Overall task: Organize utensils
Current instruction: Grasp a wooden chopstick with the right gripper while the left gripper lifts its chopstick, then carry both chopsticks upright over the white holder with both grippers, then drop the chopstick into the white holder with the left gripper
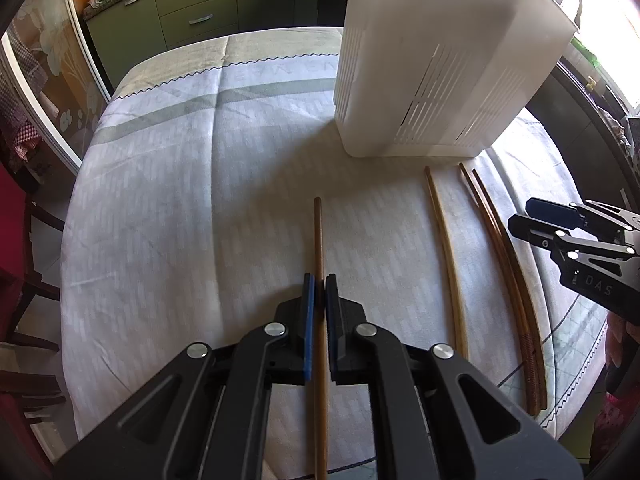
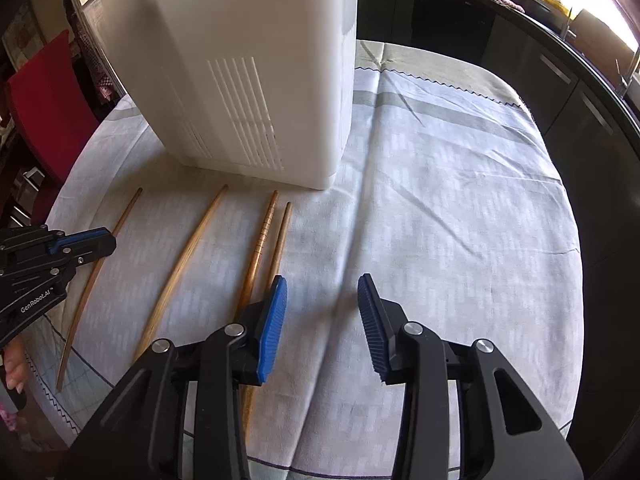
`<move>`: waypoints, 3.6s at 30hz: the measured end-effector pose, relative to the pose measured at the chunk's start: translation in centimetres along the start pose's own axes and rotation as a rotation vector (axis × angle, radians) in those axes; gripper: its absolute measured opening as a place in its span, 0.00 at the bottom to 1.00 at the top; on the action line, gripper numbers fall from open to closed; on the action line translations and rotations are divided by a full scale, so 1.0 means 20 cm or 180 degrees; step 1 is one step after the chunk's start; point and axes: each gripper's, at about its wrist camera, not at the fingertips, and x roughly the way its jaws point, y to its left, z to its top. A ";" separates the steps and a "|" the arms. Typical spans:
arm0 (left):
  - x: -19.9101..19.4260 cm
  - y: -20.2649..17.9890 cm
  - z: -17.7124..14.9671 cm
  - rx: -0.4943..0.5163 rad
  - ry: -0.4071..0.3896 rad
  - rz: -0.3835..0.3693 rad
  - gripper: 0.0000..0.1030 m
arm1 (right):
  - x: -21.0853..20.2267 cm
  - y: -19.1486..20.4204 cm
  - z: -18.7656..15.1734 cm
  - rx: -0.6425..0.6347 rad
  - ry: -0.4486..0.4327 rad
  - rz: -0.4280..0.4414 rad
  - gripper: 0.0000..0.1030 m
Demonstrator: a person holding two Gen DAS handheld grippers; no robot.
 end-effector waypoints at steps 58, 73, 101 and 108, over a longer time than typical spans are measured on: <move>-0.42 0.08 -0.03 -0.0232 -0.0630 0.0021 0.05 | -0.70 -0.11 -0.11 0.0200 -0.1195 0.0485 0.06; -0.82 -0.03 -0.24 -0.0138 -0.1519 -0.0047 0.05 | -1.08 -0.17 -0.55 0.0158 -0.1758 0.0525 0.06; -1.14 -0.20 -0.09 0.0182 -0.1977 -0.0378 0.05 | -1.16 -0.19 -0.42 0.0262 -0.1838 0.0761 0.06; -1.30 -0.37 0.18 0.0382 -0.2576 -0.0253 0.05 | -1.14 -0.22 -0.44 0.0284 -0.1757 0.0708 0.06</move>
